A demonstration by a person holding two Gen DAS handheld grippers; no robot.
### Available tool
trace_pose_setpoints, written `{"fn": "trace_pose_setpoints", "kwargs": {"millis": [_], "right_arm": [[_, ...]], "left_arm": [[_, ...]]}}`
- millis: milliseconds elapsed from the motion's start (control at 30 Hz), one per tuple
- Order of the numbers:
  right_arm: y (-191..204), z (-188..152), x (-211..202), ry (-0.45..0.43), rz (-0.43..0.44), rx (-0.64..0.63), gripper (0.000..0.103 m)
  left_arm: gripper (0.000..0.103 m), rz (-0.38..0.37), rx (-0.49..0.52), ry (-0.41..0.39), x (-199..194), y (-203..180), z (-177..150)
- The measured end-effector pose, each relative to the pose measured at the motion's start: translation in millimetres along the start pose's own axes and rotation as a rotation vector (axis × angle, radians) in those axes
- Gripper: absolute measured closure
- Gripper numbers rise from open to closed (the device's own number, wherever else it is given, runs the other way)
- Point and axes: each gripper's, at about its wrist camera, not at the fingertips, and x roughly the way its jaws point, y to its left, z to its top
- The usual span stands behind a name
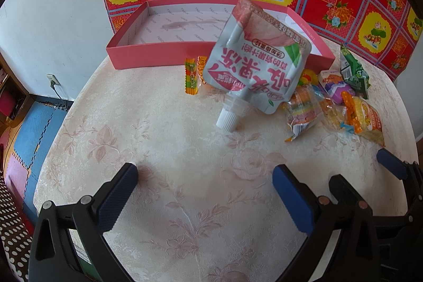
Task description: Organize snacks
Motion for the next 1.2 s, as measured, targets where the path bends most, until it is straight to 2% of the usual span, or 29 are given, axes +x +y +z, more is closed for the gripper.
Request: {"fn": "trace_pose_setpoints", "kwargs": {"millis": [333, 433, 500, 567, 867, 1200], "right_arm": [[0, -2, -1, 0.001, 0.004, -0.002, 0.0], [0, -1, -1, 0.003, 0.011, -0.003, 0.002], [1, -2, -1, -0.001, 0.016, -0.009, 0.009], [1, -2, -1, -0.007, 0.021, -0.014, 0.012], [-11, 9, -13, -0.069, 0.056, 0.017, 0.013], [-28, 22, -9, -0.08, 0.077, 0.081, 0.015]], "left_arm": [[0.0, 0.0, 0.003, 0.002, -2, -2, 0], [0.004, 0.004, 0.003, -0.002, -1, -2, 2], [0.01, -0.007, -0.003, -0.013, -7, 3, 1], [0.013, -0.024, -0.01, -0.022, -10, 4, 3], [0.014, -0.065, 0.031, -0.15, -33, 0, 17], [0.014, -0.116, 0.032, -0.172, -27, -15, 44]]}}
